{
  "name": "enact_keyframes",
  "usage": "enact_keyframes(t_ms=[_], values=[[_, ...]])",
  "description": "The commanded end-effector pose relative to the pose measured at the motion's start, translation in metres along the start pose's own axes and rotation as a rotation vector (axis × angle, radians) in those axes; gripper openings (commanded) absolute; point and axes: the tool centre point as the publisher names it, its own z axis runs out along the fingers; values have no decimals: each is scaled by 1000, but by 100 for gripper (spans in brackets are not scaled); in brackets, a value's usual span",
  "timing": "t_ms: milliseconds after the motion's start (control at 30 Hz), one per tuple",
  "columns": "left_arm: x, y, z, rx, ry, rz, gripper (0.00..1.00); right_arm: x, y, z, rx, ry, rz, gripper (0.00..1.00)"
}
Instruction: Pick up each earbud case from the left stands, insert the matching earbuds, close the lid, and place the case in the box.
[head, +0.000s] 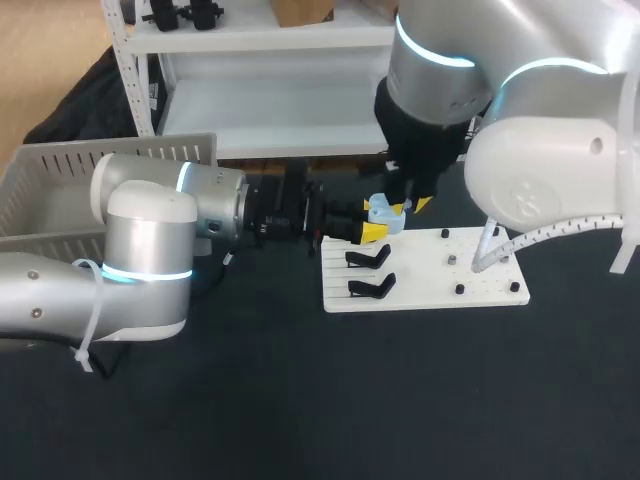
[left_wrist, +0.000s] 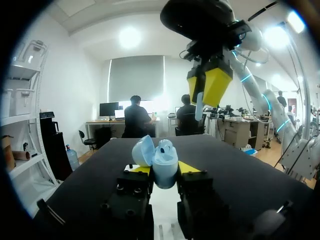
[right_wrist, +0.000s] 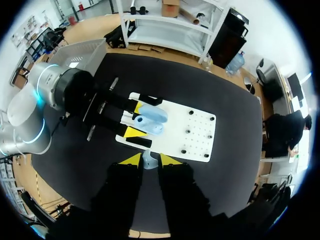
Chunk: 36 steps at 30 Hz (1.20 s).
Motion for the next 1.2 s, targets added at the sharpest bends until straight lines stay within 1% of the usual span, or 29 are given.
enact_keyframes(t_ms=[33,300,833,1200], values=[[0,0,1,-1,2,0,0,-13,9,5,16,30,-21,0],[0,0,1,-1,2,0,0,-24,15,8,25,58,-19,0],[0,0,1,-1,2,0,0,-30,15,20,32,110,20,0],[0,0,1,-1,2,0,0,-35,10,27,29,118,33,0]])
